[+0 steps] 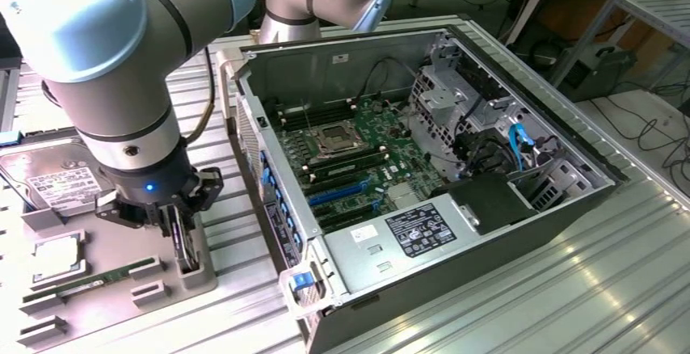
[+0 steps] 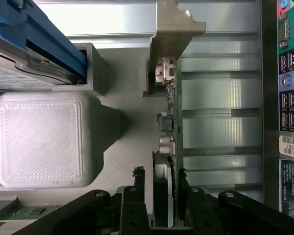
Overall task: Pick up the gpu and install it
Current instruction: 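Pick up the gpu and move the gpu toward the slot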
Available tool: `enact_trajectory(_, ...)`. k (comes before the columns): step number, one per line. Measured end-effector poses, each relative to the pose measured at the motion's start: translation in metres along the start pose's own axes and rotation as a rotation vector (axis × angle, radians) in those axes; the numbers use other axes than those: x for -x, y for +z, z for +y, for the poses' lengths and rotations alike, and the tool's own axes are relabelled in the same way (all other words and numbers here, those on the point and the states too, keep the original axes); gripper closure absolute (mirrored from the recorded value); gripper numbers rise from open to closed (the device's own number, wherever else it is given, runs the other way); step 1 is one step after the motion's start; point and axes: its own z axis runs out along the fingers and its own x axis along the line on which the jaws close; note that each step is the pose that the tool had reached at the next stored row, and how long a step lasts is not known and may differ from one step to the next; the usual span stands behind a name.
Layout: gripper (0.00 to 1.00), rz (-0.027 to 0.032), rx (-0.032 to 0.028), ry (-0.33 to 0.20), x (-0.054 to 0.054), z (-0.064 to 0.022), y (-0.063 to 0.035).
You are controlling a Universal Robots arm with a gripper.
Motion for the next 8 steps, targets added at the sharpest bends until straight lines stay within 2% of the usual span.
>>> enact_trajectory(8, 0.64, 0.0001, -0.0001, 0.0, 0.001, -0.0001, 0.0025)
